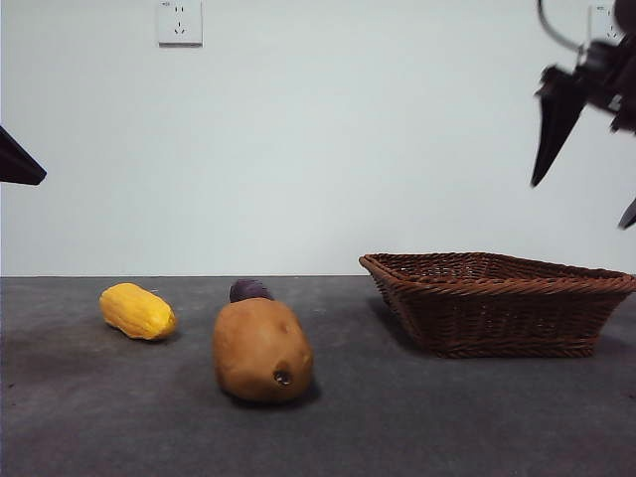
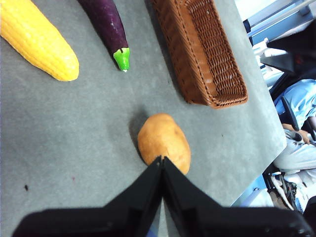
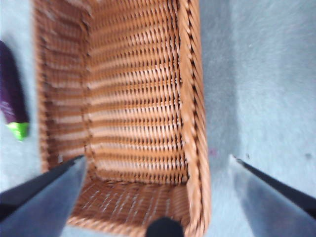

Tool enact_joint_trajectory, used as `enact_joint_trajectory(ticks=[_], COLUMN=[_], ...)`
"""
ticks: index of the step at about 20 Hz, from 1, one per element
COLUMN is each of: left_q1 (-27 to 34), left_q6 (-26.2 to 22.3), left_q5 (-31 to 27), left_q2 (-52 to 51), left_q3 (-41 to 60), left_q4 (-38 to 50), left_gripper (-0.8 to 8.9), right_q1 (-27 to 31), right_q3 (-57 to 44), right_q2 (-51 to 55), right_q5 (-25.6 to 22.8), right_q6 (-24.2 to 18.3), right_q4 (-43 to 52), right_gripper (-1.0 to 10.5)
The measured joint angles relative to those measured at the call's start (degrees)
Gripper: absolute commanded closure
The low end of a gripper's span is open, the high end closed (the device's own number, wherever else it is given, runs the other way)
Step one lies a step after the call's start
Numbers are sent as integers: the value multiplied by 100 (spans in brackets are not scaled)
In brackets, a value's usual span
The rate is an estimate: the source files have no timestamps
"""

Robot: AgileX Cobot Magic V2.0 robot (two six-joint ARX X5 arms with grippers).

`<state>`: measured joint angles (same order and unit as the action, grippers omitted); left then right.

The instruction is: Help me put the vegetables on the table into the basket

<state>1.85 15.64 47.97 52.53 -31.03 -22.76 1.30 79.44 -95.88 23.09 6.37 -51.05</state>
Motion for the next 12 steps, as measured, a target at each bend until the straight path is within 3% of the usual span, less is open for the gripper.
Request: enact_joint_trajectory(ticks=[8,10,12], left_q1=[0,0,0], left_q6=[-481,-584,-623], left_q5=[-33,-149,-306], left_q2=[7,7,7], left_q3=[0,0,0], left_q4=[-533,-603,-603], left_gripper=[817,817,817], right_q1=[-13,-11,-28], right_q3=[1054,1110,1113], right_q2=[-1464,-1707,-1864], right_q5=[-57,-61,-76], right_q6=[-391,-446,-531], right_q4=[-9,22,92], right_gripper=[454,572,608])
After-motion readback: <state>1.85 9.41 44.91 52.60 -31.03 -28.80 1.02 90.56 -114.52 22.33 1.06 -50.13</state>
